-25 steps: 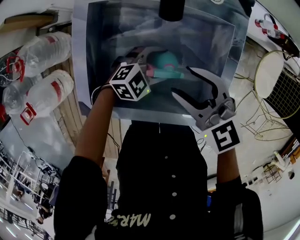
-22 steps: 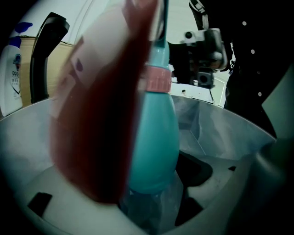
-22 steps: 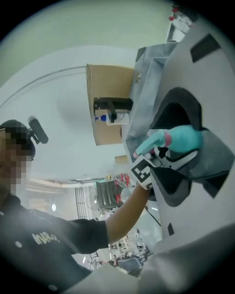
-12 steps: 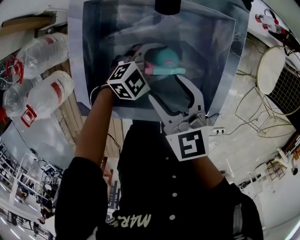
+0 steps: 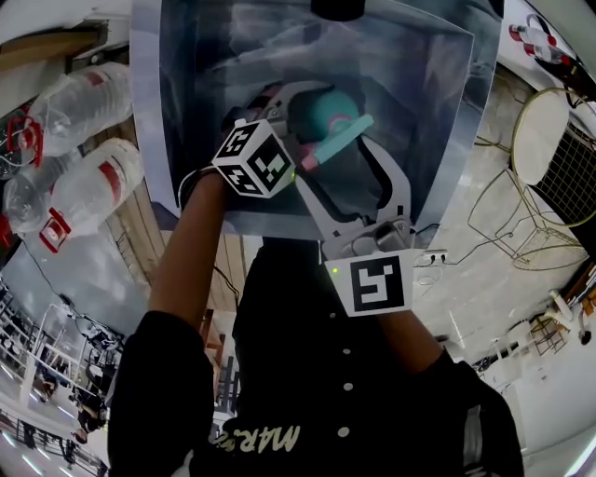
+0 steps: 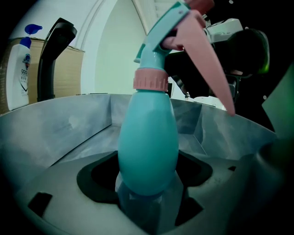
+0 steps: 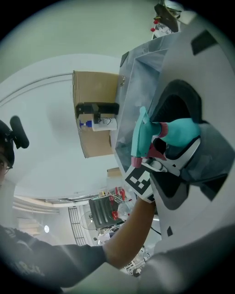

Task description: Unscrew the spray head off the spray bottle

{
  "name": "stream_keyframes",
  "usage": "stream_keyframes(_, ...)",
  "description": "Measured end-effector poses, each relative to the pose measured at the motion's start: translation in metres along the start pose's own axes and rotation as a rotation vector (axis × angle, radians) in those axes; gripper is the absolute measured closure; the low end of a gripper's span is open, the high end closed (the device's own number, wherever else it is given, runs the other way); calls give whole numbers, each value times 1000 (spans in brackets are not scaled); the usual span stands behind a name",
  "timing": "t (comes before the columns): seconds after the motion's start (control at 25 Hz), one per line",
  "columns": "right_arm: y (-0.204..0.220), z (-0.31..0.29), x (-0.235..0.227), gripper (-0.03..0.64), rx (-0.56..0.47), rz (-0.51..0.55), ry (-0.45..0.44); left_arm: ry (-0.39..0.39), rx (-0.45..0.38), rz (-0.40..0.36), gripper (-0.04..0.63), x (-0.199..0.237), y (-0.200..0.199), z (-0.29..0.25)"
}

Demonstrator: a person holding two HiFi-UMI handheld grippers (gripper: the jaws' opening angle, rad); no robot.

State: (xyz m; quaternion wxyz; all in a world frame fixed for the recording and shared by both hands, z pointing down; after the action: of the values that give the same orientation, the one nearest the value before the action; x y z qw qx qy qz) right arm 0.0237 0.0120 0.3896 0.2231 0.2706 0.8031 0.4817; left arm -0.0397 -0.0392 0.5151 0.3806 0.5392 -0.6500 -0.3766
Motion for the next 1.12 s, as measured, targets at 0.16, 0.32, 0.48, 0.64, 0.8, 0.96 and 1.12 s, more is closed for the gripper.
stream_keyframes(0.16, -3, -7, -2, 278, -12, 12, 6, -10, 8, 5, 206, -1, -1, 0)
stream_keyframes(0.32, -5, -14, -8, 281, -31, 39, 22, -5, 21, 3, 206, -2, 2, -1)
stream_keyframes(0.48, -5, -19, -13, 336, -49, 98, 24, -5, 14, 5, 206, -2, -1, -1)
stream_keyframes(0.64, -7, -20, -22, 454, -70, 196, -38, -2, 17, 6, 206, -2, -1, -1)
stream_keyframes(0.8, -13, -22, -32, 497, -55, 297, -246, 5, 18, 3, 206, -2, -1, -1)
stream_keyframes(0.96, -17, -25, -44, 500, -9, 362, -530, 17, 20, -3, 206, -3, -2, 0)
stream_keyframes(1.12, -21, -33, -54, 500, 17, 354, -728, 28, 18, -5, 206, -2, -3, 0)
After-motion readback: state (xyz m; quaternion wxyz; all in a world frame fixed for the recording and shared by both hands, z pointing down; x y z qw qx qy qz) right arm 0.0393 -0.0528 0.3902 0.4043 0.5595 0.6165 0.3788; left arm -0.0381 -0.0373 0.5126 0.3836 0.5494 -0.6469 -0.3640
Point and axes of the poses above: the fingertips, and each gripper's own axes: z backward along the fingers, x to its left, y out of its underside, the point moved 8 cm from there along z, backward along the fingers, and after that the axes turned 9 degrees about -x, right-handed, at the moved point
